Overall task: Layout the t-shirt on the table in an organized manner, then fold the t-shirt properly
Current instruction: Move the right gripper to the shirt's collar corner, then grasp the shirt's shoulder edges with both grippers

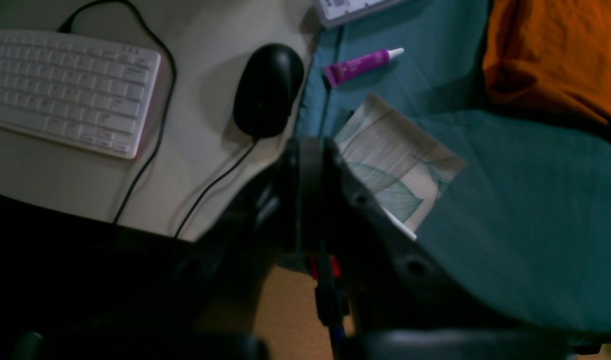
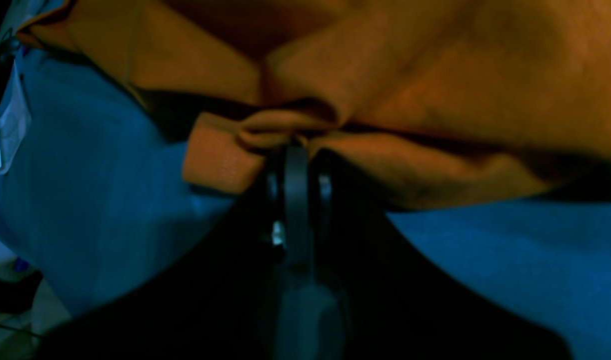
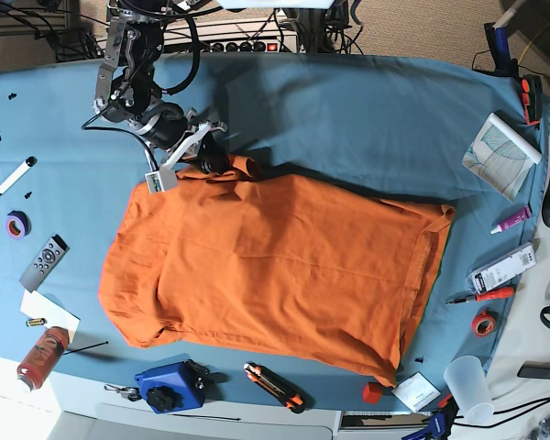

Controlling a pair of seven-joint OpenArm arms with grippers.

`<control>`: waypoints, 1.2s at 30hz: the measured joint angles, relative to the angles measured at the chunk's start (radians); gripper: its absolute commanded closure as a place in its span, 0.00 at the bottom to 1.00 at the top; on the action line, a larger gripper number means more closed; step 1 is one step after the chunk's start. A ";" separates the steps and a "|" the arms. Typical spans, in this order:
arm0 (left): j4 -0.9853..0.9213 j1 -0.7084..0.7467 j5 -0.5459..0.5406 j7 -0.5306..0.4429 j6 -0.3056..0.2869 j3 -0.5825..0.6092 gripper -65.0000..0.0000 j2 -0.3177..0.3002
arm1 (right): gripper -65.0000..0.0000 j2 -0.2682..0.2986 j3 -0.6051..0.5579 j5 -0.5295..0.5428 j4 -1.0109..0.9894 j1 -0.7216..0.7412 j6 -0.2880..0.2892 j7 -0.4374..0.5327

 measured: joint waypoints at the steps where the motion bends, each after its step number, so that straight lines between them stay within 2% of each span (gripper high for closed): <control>1: 0.000 0.000 0.000 0.000 0.000 0.000 1.00 0.000 | 1.00 0.000 0.000 0.014 0.010 0.000 0.003 -0.028; 4: 0.000 0.000 0.000 0.000 0.000 0.000 1.00 0.000 | 1.00 0.000 0.000 0.055 0.084 -0.005 0.011 -0.191; 11: 0.000 0.000 -0.063 0.011 0.000 0.002 1.00 0.013 | 1.00 0.003 0.037 0.073 0.435 -0.047 0.014 -0.212; 15: 0.000 0.000 -0.063 0.012 0.000 0.017 1.00 0.061 | 1.00 0.018 0.045 0.085 0.546 -0.089 0.014 -0.335; 19: 0.000 0.000 -0.084 0.012 0.000 0.020 1.00 0.108 | 1.00 0.038 0.108 0.089 0.610 -0.151 0.017 -0.302; 21: 0.000 0.000 -0.102 0.021 -0.038 0.020 1.00 0.126 | 1.00 0.040 0.158 0.093 0.615 -0.161 0.016 -0.314; 23: 0.000 0.000 -0.171 0.064 -0.071 0.021 1.00 0.138 | 1.00 0.058 0.177 0.093 0.615 -0.177 0.016 -0.393; 26: 0.000 0.000 -0.271 0.090 -0.108 0.022 1.00 0.156 | 1.00 0.105 0.223 0.097 0.614 -0.224 0.016 -0.373; 28: 0.000 0.000 -0.319 0.102 -0.127 0.022 1.00 0.183 | 1.00 0.105 0.262 0.093 0.614 -0.233 0.015 -0.362; 29: 0.000 0.000 -0.339 0.106 -0.131 0.022 0.98 0.198 | 1.00 0.105 0.275 0.094 0.614 -0.233 0.015 -0.364; 32: 0.000 0.000 -0.357 0.106 -0.131 0.047 0.85 0.229 | 1.00 0.103 0.313 0.093 0.614 -0.233 0.015 -0.374; 34: 0.000 0.001 -0.356 0.098 -0.131 0.112 0.77 0.246 | 1.00 0.103 0.320 0.089 0.614 -0.233 0.015 -0.373; 36: -0.001 0.002 -0.311 0.051 -0.131 0.213 0.72 0.254 | 1.00 0.102 0.320 0.090 0.614 -0.233 0.015 -0.373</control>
